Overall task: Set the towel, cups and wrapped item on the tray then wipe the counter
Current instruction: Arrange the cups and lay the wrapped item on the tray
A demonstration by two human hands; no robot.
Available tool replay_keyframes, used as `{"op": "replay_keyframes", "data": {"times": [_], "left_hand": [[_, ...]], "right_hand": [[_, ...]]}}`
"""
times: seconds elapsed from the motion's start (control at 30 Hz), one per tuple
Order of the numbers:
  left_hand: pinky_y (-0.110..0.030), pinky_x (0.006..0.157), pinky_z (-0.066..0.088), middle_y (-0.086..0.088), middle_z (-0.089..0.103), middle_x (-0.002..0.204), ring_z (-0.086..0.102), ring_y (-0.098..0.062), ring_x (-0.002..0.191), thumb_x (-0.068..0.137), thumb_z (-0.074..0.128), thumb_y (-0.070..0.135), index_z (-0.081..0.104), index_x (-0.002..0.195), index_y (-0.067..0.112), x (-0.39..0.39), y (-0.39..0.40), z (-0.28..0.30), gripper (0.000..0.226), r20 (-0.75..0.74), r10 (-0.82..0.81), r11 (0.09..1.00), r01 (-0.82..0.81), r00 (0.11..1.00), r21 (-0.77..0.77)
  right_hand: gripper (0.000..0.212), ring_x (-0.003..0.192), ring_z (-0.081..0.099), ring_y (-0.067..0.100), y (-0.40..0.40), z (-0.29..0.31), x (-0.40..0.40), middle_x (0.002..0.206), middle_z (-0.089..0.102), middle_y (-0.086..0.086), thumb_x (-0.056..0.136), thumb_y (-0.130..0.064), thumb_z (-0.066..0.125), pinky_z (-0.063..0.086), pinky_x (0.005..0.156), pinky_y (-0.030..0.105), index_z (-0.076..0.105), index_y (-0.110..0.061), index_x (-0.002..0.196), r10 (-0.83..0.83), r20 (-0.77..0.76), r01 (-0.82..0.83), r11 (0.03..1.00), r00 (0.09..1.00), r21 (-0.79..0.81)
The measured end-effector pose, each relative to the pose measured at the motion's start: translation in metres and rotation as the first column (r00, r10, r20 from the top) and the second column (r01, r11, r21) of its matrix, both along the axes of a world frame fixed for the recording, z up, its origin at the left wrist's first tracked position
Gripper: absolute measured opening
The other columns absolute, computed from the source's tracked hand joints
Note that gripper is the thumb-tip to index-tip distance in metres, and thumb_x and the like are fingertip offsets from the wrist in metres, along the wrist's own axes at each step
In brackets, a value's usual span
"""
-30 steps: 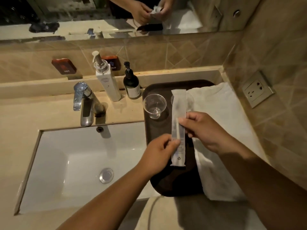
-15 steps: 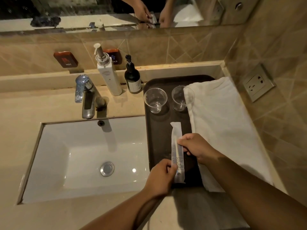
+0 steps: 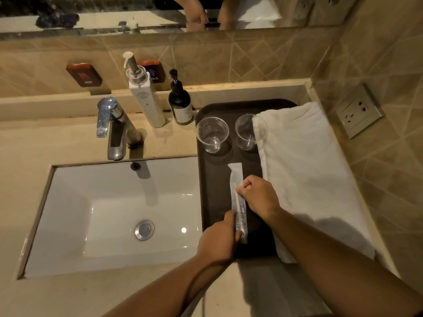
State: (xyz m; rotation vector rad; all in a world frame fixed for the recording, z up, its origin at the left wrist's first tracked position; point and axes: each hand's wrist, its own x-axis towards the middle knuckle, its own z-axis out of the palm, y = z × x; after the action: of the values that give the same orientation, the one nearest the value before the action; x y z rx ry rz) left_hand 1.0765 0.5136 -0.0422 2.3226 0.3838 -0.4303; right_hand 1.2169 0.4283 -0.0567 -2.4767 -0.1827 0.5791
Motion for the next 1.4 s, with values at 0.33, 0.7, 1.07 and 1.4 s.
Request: {"op": "replay_keyframes", "data": {"times": [0.33,0.7,1.07,1.4], "left_hand": [[-0.037,0.057,0.041,-0.008,0.069,0.092,0.064,-0.031,0.073,0.096,0.049,0.037,0.013,0.152,0.023,-0.002,0.004,-0.012,0.067,-0.068,-0.265,0.894,0.272,0.962,0.357],[-0.036,0.064,0.044,-0.009,0.067,0.104,0.064,-0.028,0.082,0.102,0.028,0.049,0.019,0.152,0.021,-0.003,0.009,0.009,0.058,-0.057,-0.314,0.882,0.313,0.948,0.351],[-0.035,0.087,0.046,-0.002,0.059,0.127,0.055,-0.022,0.108,0.096,0.045,0.047,0.055,0.129,0.025,-0.009,0.091,0.042,0.04,0.163,-0.195,0.826,0.072,0.967,0.559],[-0.038,0.095,0.046,-0.003,0.056,0.136,0.056,-0.023,0.115,0.094,0.05,0.05,0.05,0.134,0.025,-0.046,0.118,0.051,0.048,0.162,-0.242,0.774,0.09,0.957,0.627]], "right_hand": [[0.029,0.069,0.057,0.01,0.001,-0.01,0.002,0.082,0.058,-0.008,0.088,-0.048,0.067,0.043,0.063,0.023,0.049,-0.028,0.1,-0.008,0.077,0.014,0.997,0.997,-0.075],[0.037,0.08,0.061,0.011,-0.001,0.001,0.0,0.095,0.064,-0.004,0.096,-0.04,0.058,0.05,0.077,0.023,0.053,-0.021,0.127,0.019,0.042,-0.019,1.0,0.999,-0.015],[0.05,0.119,0.052,0.02,0.009,0.063,-0.031,0.135,0.055,0.0,0.092,-0.051,0.055,0.044,0.099,0.038,0.053,-0.026,0.135,0.505,0.278,-0.386,0.837,0.817,-0.388],[0.064,0.134,0.045,0.021,0.028,0.07,-0.105,0.149,0.045,-0.003,0.089,-0.058,0.057,0.039,0.108,0.04,0.04,-0.03,0.144,0.449,0.252,-0.362,0.874,0.857,-0.325]]}}
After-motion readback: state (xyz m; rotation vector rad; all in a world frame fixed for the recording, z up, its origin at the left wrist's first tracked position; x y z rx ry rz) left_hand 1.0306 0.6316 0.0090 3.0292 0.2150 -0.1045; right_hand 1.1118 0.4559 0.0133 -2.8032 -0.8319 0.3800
